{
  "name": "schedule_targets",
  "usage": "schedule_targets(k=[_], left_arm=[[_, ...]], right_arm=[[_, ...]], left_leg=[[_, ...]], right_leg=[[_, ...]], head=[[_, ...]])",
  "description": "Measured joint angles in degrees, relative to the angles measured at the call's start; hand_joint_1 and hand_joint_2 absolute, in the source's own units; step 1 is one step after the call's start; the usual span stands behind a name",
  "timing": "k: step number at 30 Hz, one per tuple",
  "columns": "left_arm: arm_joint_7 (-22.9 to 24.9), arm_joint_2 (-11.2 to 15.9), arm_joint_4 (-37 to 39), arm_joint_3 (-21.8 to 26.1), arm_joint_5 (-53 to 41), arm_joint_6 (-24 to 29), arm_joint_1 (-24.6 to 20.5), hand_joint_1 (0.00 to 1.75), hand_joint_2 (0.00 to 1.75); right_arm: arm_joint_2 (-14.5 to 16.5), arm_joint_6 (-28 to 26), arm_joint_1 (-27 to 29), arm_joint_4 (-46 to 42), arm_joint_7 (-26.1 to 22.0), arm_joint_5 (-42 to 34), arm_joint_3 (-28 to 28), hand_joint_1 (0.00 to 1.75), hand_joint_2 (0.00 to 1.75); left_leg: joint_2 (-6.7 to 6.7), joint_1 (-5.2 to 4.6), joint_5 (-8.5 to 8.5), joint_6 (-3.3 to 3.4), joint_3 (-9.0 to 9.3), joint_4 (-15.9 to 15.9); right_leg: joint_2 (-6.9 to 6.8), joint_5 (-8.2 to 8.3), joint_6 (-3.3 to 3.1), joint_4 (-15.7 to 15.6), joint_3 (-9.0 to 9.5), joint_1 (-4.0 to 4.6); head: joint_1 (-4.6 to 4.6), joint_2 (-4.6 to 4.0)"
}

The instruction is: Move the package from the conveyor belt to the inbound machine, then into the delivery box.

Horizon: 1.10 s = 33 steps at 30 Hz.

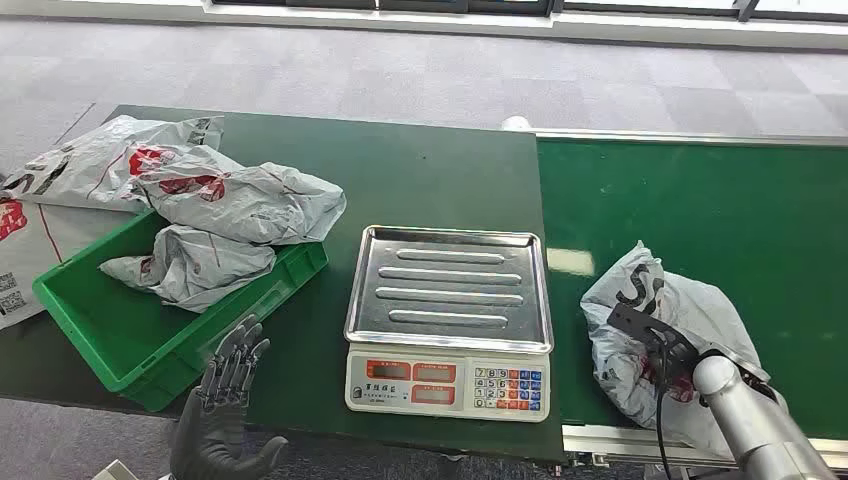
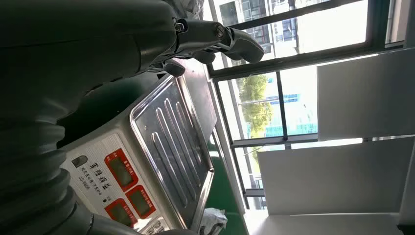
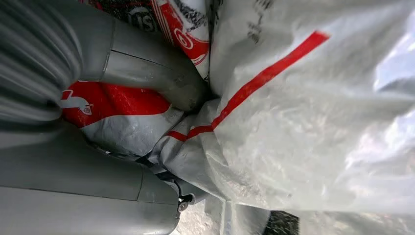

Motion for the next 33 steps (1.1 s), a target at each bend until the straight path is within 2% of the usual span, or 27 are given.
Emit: schedule_targets(k=[5,7,10,12,15,16,17,22,27,31,33], left_arm=[[0.43,-0.78,-0.57,0.08,-0.92,-0.85,0.26,0.00,1.75],[0.79,-1.55,-1.42,0.40,-1.49,-1.76,0.77,0.00,1.75],[1.44,-3.38,-3.19,1.81,-2.65,-4.14,1.87,0.00,1.75],[1.51,-5.08,-4.29,3.14,-3.62,-5.91,2.34,0.00,1.75],[1.16,-7.37,-5.21,4.52,-4.91,-7.03,2.57,0.00,1.75],[1.05,-7.92,-5.34,4.73,-5.13,-7.04,2.62,0.00,1.75],[0.97,-8.33,-5.43,4.86,-5.24,-6.99,2.66,0.00,1.75],[0.49,-9.31,-5.71,5.46,-5.27,-6.15,2.71,0.00,1.75],[0.12,-9.43,-5.71,5.86,-5.12,-5.78,2.79,0.00,1.75],[-0.63,-9.36,-5.69,5.92,-4.92,-4.78,2.83,0.00,1.75],[-1.12,-9.13,-5.61,5.95,-4.94,-4.36,2.73,0.00,1.75]], right_arm=[[0.63,-3.78,0.66,-1.38,-0.98,0.38,-0.63,1.75,1.75],[1.49,-8.53,1.27,-3.19,-1.34,0.24,-1.72,1.75,1.75],[3.77,-20.08,2.44,-8.62,-4.20,-2.34,-5.23,1.75,1.75],[6.04,-32.11,3.56,-14.85,-12.04,-7.74,-8.82,1.75,1.75],[10.38,-54.06,6.40,-27.77,-31.58,-19.37,-14.82,1.75,1.75],[11.60,-58.88,7.34,-31.79,-35.75,-21.73,-16.37,1.75,1.75],[12.51,-61.39,8.20,-35.08,-37.72,-23.10,-17.48,1.75,1.75],[15.94,-63.46,11.90,-46.59,-41.94,-27.78,-20.79,1.75,1.75],[18.04,-63.31,14.24,-54.04,-41.98,-28.43,-22.06,1.75,1.75],[18.55,-60.21,15.72,-57.12,-39.26,-27.98,-20.88,1.75,1.75],[17.45,-52.65,15.64,-57.58,-32.99,-23.81,-18.52,1.75,1.75]], left_leg=[[-0.01,-0.01,0.01,0.00,-0.14,0.00],[-0.01,-0.02,0.02,-0.01,-0.26,0.00],[0.03,-0.04,0.07,-0.05,-0.44,0.00],[0.00,-0.04,0.11,-0.07,-0.51,0.00],[-0.30,0.00,0.14,-0.08,-0.51,-0.01],[-0.37,0.02,0.12,-0.11,-0.51,-0.02],[-0.38,0.04,0.09,-0.15,-0.50,-0.03],[-0.09,0.02,0.03,-0.22,-0.51,-0.08],[-0.01,0.03,0.03,-0.22,-0.49,-0.09],[0.00,0.03,0.04,-0.22,-0.53,-0.10],[0.03,0.02,0.01,-0.26,-0.78,-0.12]], right_leg=[[-0.01,0.02,0.01,0.03,-0.02,0.00],[0.00,0.04,0.01,0.06,-0.08,-0.01],[0.05,0.10,0.02,0.11,-0.32,-0.03],[0.04,0.12,0.02,0.13,-0.47,-0.03],[-0.26,0.02,-0.06,0.14,-0.47,0.01],[-0.32,-0.03,-0.09,0.14,-0.44,0.03],[-0.31,-0.06,-0.12,0.15,-0.41,0.05],[-0.02,-0.07,-0.14,0.17,-0.56,0.02],[0.02,-0.06,-0.14,0.18,-0.55,0.03],[0.03,-0.05,-0.15,0.20,-0.54,0.03],[0.08,-0.05,-0.16,0.21,-0.53,0.02]], head=[[0.00,0.00],[0.01,0.00],[0.02,0.00],[0.01,0.00],[0.00,0.00],[0.01,0.00],[0.01,0.00],[0.01,0.00],[0.00,0.00],[0.02,0.00],[0.02,0.00]])
